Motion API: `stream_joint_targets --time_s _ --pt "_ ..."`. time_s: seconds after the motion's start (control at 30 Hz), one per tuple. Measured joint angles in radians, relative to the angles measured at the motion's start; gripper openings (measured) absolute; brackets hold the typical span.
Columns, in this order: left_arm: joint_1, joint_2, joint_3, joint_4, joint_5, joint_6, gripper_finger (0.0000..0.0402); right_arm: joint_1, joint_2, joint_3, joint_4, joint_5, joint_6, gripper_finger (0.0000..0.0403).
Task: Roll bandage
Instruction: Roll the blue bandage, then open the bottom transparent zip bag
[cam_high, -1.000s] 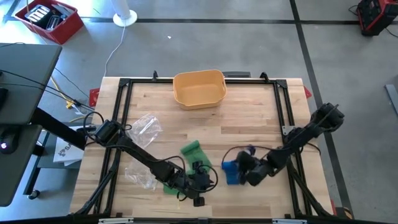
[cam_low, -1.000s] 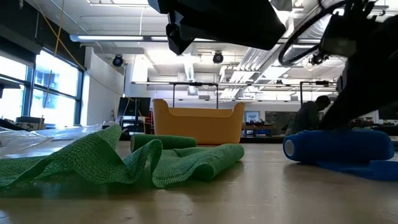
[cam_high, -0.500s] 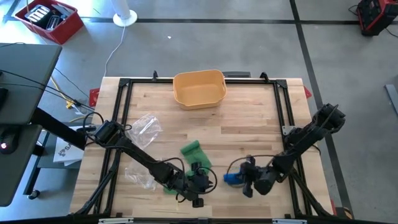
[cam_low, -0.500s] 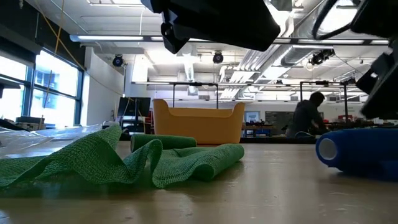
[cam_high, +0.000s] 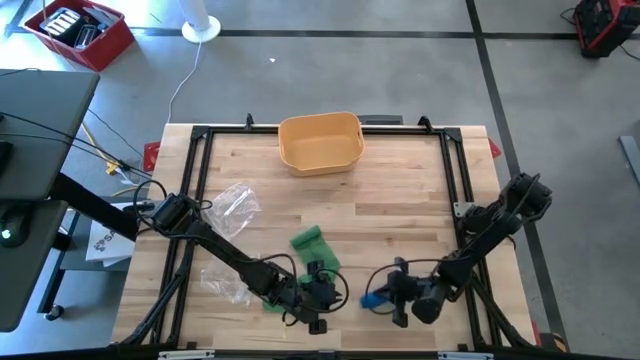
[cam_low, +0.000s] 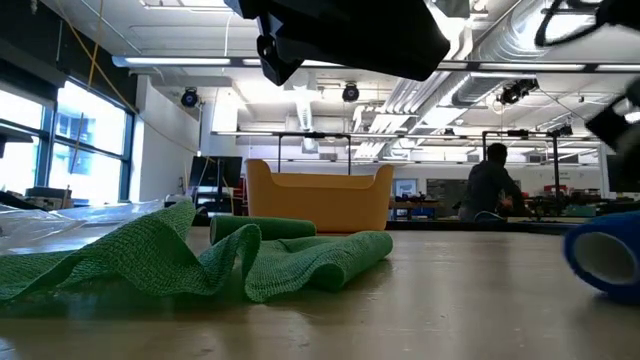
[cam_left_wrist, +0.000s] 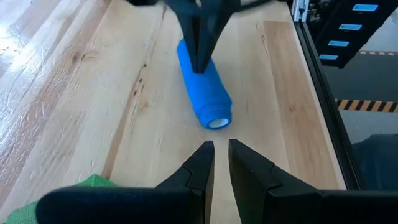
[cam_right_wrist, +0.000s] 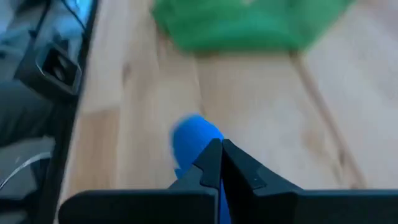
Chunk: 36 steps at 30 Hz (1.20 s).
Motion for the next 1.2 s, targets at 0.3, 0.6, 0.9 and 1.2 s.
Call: stream_joint_targets --time_s 0.3,0.6,0.9,1.2 --pt "-0.024 -0.046 0.0 -0.183 -0.092 -0.07 0.0044 -0.005 -0.002 0.05 -0.007 0.012 -0.154 0.0" --pt "-0.113 -0.237 -0.015 -0.807 -0.201 -0.542 0.0044 -0.133 0.005 0.058 0.016 -0.024 -0.202 0.0053" --pt "-0.185 -0.226 -0.224 -0.726 -0.087 -0.854 0.0061 -0.266 0.082 0.058 0.251 -0.072 -0.385 0.0147" --pt "-0.274 -0.227 -0.36 -0.674 0.127 -1.178 0.0111 -0.282 0.201 0.058 0.598 -0.077 -0.417 0.0154"
